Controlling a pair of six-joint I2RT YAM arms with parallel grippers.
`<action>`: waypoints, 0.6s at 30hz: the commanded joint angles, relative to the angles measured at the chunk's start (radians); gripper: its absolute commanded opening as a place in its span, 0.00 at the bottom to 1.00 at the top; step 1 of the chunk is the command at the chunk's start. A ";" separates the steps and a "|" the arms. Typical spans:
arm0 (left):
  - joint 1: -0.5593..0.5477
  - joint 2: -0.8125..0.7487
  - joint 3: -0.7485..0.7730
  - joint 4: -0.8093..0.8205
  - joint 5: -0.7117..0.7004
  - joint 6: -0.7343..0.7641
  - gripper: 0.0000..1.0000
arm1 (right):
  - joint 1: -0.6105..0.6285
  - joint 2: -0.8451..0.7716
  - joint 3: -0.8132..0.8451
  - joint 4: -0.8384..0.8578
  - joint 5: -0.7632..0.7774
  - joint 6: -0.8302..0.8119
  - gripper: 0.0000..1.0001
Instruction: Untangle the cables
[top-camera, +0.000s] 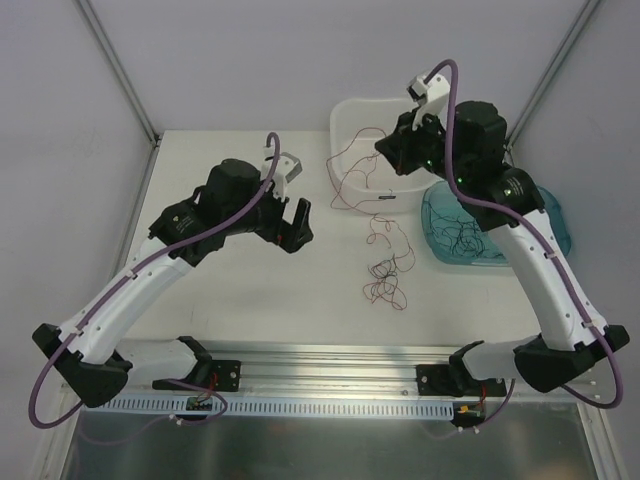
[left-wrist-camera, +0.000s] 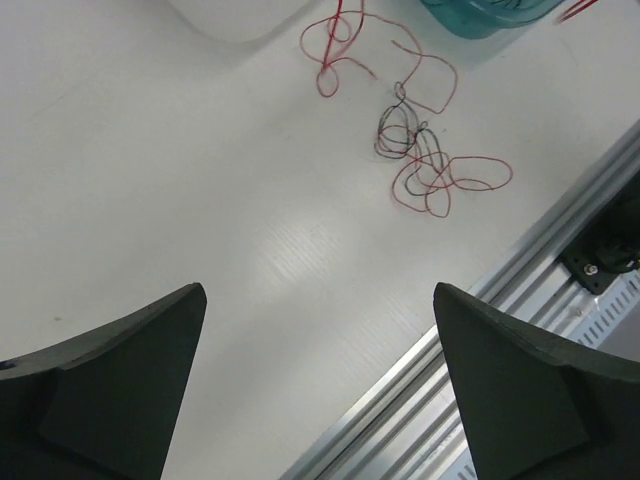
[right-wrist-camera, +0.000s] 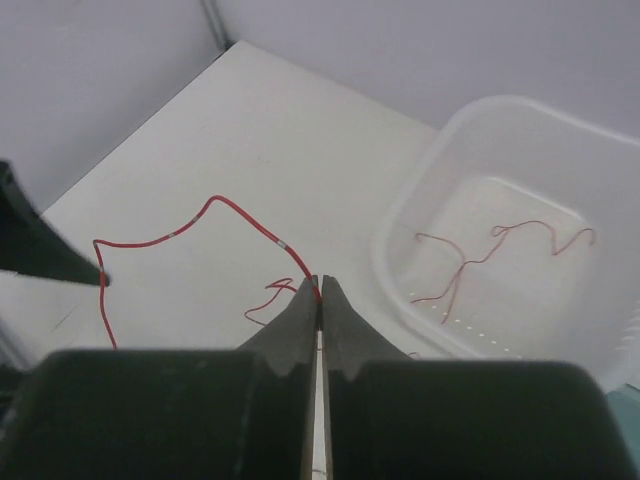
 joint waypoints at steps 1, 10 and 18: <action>-0.003 -0.094 -0.068 0.061 -0.125 -0.019 0.99 | -0.029 0.067 0.106 -0.049 0.202 -0.027 0.01; 0.000 -0.269 -0.482 0.219 -0.304 -0.049 0.99 | -0.135 0.259 0.258 0.094 0.402 0.060 0.01; 0.003 -0.240 -0.635 0.298 -0.364 -0.053 0.99 | -0.204 0.469 0.373 0.122 0.427 0.093 0.21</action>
